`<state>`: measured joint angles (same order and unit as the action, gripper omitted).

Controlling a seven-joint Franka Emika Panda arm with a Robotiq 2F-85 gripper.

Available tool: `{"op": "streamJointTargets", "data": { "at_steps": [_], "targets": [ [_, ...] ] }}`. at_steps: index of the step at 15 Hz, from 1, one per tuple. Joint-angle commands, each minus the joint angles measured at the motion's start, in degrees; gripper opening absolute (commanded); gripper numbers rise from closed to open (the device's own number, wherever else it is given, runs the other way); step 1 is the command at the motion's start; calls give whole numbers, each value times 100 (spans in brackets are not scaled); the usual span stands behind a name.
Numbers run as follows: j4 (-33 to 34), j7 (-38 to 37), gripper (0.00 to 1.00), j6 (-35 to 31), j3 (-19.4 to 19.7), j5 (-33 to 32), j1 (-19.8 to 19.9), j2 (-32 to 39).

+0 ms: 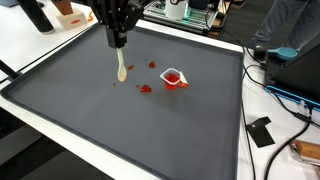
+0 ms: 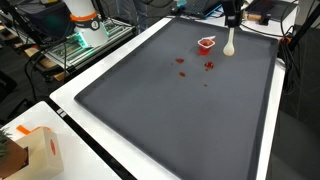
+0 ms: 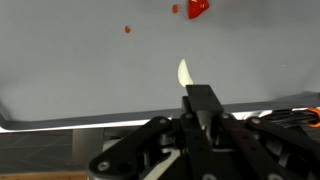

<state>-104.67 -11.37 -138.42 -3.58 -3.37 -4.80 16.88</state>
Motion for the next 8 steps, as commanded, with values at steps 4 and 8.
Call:
{"op": "streamJointTargets", "data": {
  "at_steps": [4, 8],
  "targets": [
    [-403, 1975, 3, -3, -398, 2143, 557, -333],
    [-492, 2938, 3, 57, -538, 3253, 759, -281]
  ]
}}
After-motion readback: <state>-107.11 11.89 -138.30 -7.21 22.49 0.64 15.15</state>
